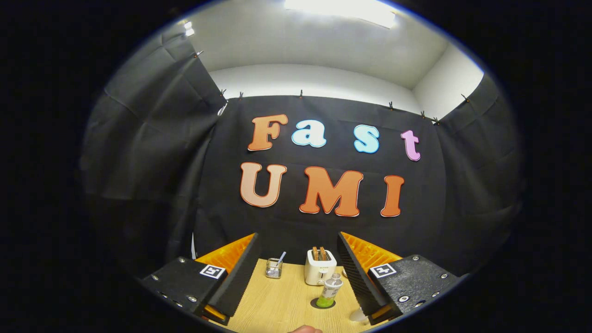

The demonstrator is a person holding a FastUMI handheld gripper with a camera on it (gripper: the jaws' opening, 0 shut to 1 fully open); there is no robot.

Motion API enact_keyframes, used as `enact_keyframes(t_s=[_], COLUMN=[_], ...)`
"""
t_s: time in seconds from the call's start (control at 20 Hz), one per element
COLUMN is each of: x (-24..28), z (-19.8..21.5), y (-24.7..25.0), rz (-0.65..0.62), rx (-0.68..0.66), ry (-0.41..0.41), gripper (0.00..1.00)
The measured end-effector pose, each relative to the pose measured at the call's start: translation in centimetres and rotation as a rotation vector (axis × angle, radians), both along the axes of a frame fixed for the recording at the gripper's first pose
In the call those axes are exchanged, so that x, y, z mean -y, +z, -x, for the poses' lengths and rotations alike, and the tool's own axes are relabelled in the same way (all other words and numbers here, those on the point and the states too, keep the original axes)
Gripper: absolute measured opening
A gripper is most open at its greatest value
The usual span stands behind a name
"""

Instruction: Take the bottle from table, then pour the juice into the cup, finally place the bottle on the coaster

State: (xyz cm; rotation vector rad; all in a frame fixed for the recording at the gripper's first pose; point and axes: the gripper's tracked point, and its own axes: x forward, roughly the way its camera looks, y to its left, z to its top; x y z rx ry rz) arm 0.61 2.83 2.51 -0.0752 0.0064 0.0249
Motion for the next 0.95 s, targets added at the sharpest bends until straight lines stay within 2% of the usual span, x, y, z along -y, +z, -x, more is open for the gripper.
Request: enact_keyframes(t_s=[0.5,0.95], x=[0.1,-0.1], z=[-0.1,-0.1], y=[-1.2,-2.0], rz=[0.063,0.056], rx=[-0.009,-0.029], ry=[-0.003,0.014], gripper=[0.98,0.98])
